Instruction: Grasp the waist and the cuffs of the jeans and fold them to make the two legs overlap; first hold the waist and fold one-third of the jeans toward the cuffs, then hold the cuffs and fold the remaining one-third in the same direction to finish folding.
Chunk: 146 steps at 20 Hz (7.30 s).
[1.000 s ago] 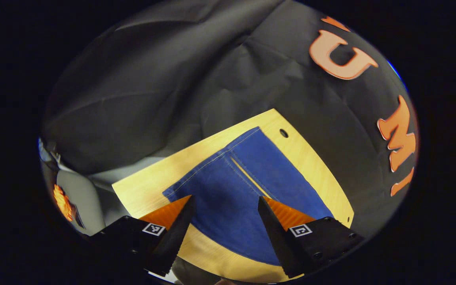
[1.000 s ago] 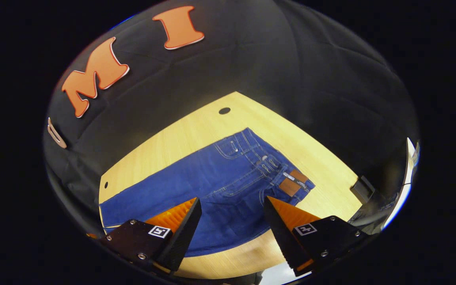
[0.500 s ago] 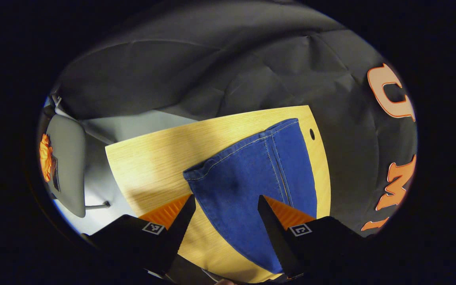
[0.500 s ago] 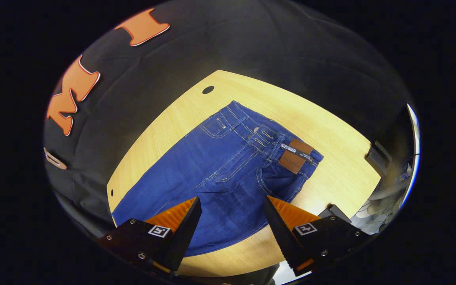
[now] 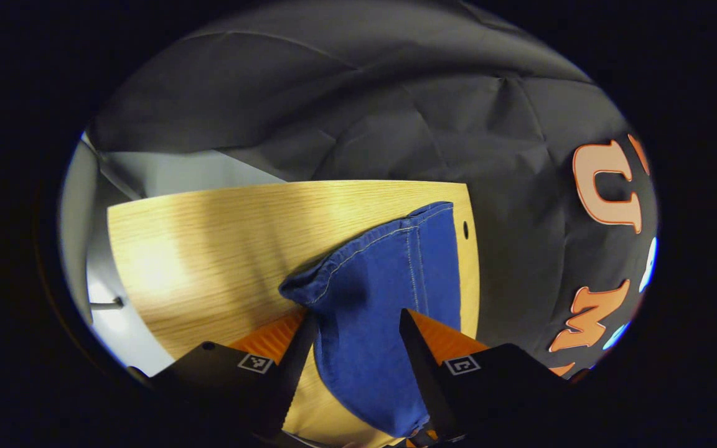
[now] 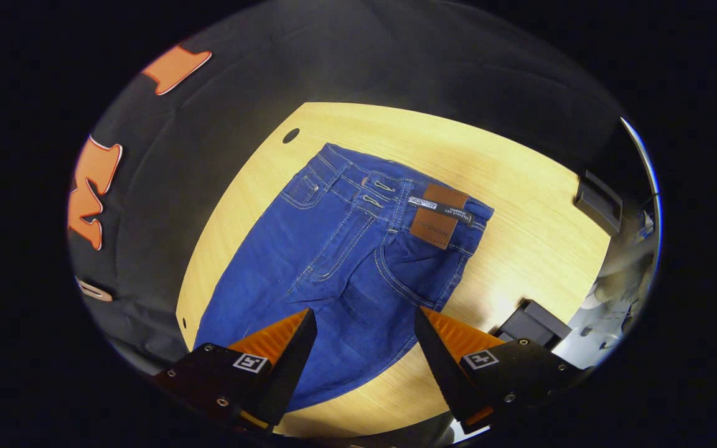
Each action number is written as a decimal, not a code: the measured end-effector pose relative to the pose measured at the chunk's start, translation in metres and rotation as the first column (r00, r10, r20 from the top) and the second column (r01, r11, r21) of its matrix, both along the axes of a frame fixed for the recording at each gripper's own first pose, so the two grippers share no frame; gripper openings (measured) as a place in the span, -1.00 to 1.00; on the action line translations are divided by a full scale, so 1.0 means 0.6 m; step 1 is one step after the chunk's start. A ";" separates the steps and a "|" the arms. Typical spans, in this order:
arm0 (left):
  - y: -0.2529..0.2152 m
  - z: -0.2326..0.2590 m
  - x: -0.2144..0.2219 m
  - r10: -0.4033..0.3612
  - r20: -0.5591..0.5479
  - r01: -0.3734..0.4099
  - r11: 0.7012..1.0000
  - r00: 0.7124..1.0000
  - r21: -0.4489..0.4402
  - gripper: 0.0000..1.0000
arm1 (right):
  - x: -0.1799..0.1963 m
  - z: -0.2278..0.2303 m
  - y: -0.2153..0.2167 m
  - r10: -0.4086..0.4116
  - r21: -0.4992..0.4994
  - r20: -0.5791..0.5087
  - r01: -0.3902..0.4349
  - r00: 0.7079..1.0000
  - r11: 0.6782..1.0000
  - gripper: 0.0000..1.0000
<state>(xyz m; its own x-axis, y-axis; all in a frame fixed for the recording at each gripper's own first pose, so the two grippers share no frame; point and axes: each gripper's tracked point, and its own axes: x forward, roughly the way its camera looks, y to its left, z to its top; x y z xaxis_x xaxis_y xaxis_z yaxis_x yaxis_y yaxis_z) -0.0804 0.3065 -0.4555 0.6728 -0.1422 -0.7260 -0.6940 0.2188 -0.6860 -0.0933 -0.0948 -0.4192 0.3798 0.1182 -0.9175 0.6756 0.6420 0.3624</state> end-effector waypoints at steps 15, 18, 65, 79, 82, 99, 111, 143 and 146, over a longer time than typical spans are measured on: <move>-0.025 -0.034 0.070 -0.085 -0.022 0.087 0.991 0.996 0.100 -0.86 | -0.040 0.005 -0.049 -0.087 0.026 -0.007 0.087 0.996 0.996 0.94; -0.022 -0.012 0.064 -0.092 -0.009 0.092 0.989 0.996 0.119 -0.87 | -0.053 -0.025 -0.062 -0.128 0.041 -0.038 0.130 0.991 0.991 0.94; -0.027 0.082 0.445 -0.249 -0.369 0.354 0.901 0.896 0.252 -0.87 | 0.469 -0.072 -0.036 -0.316 0.206 0.008 0.307 0.949 0.929 -0.92; 0.066 0.218 0.404 0.080 -0.332 0.055 0.924 0.940 0.379 -0.91 | 0.483 -0.044 -0.033 -0.329 0.225 0.019 0.316 0.944 0.922 -0.92; 0.017 0.210 0.438 -0.064 -0.273 0.142 0.951 0.960 0.276 -0.91 | 0.474 -0.029 -0.032 -0.303 0.215 0.032 0.290 0.952 0.933 -0.91; -0.187 0.418 0.559 -0.607 -0.071 0.420 0.455 0.791 0.785 0.92 | 0.266 -0.083 -0.116 -0.091 -0.067 -0.090 0.085 0.992 0.994 0.96; -0.214 0.440 0.487 -0.595 -0.054 0.399 0.467 0.802 0.789 0.92 | 0.300 -0.120 -0.161 -0.138 -0.093 0.026 0.140 0.990 0.986 0.31; -0.177 0.402 0.390 -0.662 -0.028 0.408 0.428 0.749 0.806 0.91 | 0.359 0.069 -0.079 0.351 -0.233 0.529 -0.265 0.772 0.936 -0.72; -0.143 0.386 0.368 -0.635 -0.031 0.409 0.458 0.772 0.789 0.91 | 0.362 0.076 -0.088 0.398 -0.232 0.516 -0.324 0.758 0.917 -0.72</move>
<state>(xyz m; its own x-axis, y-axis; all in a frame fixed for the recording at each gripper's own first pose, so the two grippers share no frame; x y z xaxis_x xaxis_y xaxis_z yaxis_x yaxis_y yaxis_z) 0.1406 0.2205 -0.2239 0.8145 -0.0405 -0.5787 -0.1127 0.9675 -0.2264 0.1239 -0.1475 -0.3734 0.7687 0.2515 -0.5880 0.0994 0.8612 0.4984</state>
